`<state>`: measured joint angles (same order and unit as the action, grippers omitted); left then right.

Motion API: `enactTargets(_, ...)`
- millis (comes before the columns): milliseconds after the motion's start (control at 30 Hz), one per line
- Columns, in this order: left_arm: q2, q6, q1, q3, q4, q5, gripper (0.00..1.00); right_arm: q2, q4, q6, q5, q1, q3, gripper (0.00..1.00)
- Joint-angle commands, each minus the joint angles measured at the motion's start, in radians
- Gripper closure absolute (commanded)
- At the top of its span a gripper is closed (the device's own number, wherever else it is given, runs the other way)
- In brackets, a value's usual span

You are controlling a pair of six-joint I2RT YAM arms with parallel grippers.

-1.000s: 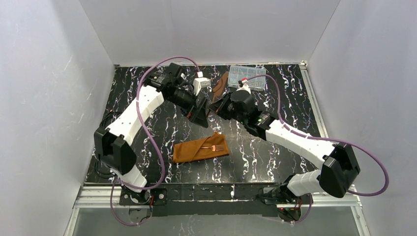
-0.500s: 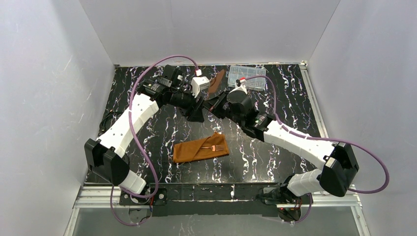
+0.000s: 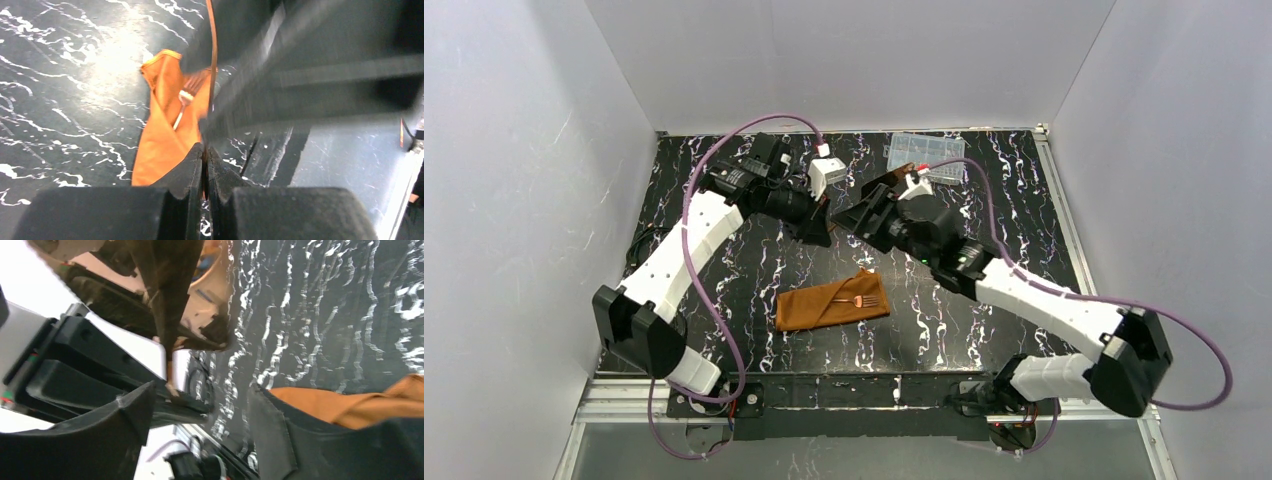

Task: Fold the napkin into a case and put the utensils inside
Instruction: Pass from the right arm to the left, then pass from the left arm to the right

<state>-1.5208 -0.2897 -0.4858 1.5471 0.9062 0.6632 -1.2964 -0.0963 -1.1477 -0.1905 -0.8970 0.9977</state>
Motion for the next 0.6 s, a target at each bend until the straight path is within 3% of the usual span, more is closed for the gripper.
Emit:
enactTargets(0, 0.109, -0.016, 0.012, -0.049, 0.043, 0.169, 1.00, 0.150, -0.088, 0.214, 0.359, 0.176, -0.081, 0.15)
enactTargets(100, 0.117, -0.010, 0.029, -0.063, 0.067, 0.269, 1.00, 0.183, -0.101, 0.298, 0.814, 0.435, -0.092, 0.10)
enactTargets(200, 0.100, -0.021, 0.030, -0.051, 0.118, 0.322, 1.00, 0.194, -0.140, 0.322, 1.068, 0.597, -0.068, 0.02)
enactTargets(300, 0.095, -0.033, 0.030, -0.057, 0.147, 0.333, 1.00, 0.170, -0.175, 0.353, 1.193, 0.625, 0.005, 0.02)
enactTargets(400, 0.081, -0.059, 0.032, -0.053, 0.196, 0.345, 1.00, 0.136, -0.074, 0.465, 1.232, 0.625, 0.100, 0.08)
enactTargets(567, 0.049, -0.102, 0.032, -0.032, 0.276, 0.366, 1.00, 0.105, -0.155, 0.425, 1.287, 0.625, 0.131, 0.28)
